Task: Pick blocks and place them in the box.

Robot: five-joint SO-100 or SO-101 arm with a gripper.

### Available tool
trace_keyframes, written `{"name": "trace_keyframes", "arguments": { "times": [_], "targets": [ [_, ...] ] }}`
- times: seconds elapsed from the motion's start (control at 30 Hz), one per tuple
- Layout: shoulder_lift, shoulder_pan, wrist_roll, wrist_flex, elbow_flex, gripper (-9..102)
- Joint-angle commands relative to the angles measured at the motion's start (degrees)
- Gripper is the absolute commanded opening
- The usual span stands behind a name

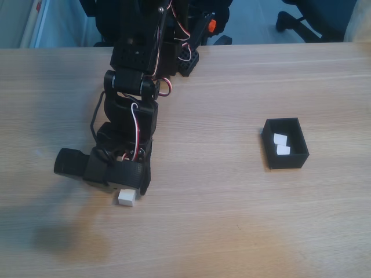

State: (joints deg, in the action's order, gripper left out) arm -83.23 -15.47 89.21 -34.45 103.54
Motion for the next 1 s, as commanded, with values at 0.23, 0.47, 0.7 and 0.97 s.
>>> {"name": "trace_keyframes", "arguments": {
  "times": [0.23,0.47,0.7,0.97],
  "targets": [
    [1.7,0.7,-0.4,3.5,-3.7,17],
    [3.5,0.4,-0.7,3.7,-5.4,15],
    [4.0,0.4,-0.6,3.3,-6.1,5],
    [-2.6,2.3,-1.8,-0.2,-4.0,0]
  ]
}}
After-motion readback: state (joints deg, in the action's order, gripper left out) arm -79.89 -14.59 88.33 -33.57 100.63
